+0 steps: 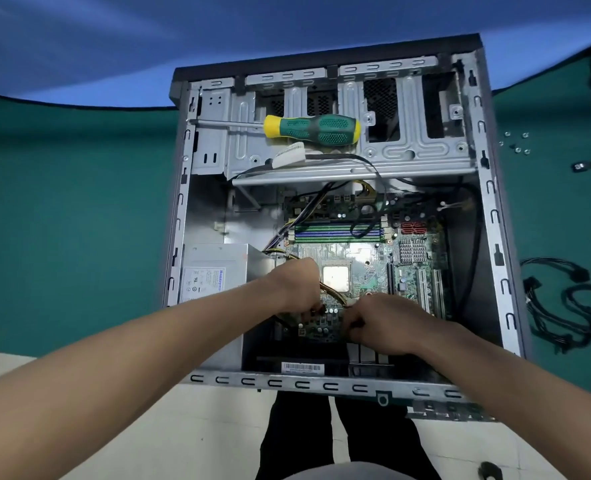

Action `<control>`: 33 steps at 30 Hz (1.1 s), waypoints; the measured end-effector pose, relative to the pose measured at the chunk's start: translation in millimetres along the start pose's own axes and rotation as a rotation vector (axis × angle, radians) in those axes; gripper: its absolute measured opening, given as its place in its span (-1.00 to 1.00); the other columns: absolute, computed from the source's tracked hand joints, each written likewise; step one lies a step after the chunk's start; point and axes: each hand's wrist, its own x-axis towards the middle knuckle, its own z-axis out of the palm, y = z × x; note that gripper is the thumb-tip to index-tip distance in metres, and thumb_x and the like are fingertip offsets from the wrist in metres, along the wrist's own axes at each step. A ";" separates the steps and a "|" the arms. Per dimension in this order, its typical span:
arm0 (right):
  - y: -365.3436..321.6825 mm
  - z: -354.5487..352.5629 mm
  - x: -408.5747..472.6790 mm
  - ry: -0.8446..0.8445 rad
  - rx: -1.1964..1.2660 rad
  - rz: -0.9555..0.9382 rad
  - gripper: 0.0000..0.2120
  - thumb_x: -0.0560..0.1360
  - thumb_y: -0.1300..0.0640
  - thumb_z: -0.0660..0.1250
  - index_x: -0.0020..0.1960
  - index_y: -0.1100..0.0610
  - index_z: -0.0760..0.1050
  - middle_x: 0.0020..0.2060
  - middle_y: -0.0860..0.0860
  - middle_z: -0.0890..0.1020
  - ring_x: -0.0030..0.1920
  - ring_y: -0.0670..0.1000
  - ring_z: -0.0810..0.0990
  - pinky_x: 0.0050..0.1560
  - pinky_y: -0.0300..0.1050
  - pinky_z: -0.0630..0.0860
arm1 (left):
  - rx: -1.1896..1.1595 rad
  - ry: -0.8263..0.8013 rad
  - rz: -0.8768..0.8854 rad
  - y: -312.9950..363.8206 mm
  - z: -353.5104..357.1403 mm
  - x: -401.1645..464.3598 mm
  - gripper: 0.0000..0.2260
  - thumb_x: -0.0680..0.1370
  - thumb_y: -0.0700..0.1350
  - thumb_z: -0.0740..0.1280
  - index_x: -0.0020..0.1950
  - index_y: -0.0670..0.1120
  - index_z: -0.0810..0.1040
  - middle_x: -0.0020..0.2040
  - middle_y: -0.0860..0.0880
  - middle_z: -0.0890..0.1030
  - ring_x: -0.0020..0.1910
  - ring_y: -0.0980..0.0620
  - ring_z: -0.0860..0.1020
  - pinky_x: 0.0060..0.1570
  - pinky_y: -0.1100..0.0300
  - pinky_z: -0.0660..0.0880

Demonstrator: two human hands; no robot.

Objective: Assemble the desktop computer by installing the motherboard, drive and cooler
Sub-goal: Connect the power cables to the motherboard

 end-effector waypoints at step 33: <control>8.8 2.6 6.8 -0.049 0.271 0.129 -0.82 0.52 0.11 0.33 0.00 -0.12 0.66 0.04 -0.20 0.65 0.03 -0.14 0.56 0.13 -0.25 0.45 | 0.598 -0.293 -0.014 5.8 14.2 19.2 -0.87 0.51 -0.11 0.35 -0.06 -0.17 0.54 -0.10 -0.09 0.51 -0.17 -0.03 0.44 -0.22 0.20 0.39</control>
